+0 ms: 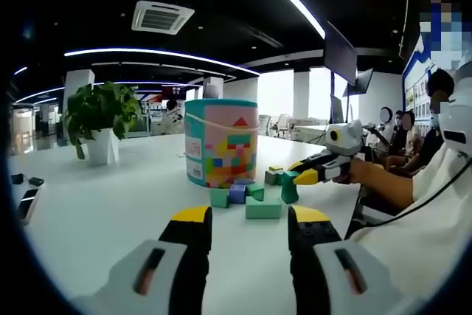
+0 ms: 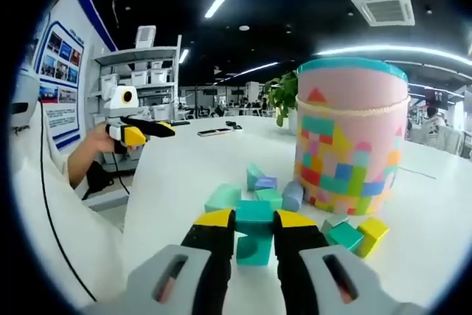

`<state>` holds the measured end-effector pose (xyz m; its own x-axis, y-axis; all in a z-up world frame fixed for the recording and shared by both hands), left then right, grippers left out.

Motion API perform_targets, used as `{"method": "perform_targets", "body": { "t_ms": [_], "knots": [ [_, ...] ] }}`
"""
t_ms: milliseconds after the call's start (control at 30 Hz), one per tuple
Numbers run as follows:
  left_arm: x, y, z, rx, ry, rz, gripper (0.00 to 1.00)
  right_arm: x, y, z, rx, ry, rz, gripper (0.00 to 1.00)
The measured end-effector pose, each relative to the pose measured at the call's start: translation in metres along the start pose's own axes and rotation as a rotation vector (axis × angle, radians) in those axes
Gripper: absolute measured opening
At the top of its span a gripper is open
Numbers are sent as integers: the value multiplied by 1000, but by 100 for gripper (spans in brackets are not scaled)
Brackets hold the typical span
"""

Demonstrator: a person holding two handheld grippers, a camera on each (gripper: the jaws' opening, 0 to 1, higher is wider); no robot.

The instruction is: Arrange the toys in the designated storage area by placing each visible toy with the group until no toy remains scattered across the table.

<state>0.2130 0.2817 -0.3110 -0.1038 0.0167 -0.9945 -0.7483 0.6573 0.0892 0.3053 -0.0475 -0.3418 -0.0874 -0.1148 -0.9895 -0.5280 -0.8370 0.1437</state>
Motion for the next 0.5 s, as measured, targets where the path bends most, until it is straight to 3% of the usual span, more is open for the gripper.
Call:
{"method": "perform_targets", "body": {
  "t_ms": [500],
  "knots": [
    [0, 1, 1, -2, -2, -2, 42, -27, 9, 15, 44, -16, -104, 20]
  ]
}}
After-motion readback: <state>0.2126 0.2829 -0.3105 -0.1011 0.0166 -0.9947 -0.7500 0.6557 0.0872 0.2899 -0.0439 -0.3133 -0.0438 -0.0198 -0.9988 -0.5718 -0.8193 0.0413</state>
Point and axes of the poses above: the point that each gripper's makers call its tool centre point, and the gripper's own axes: y roughly backward along the fingers, z roughly to its left, x roughly out of its underside, the point moved 10 cm from there along y, roughly backward along the fingers, and after that the axes turned 4 degrees about -z, right-handed, at the moved point
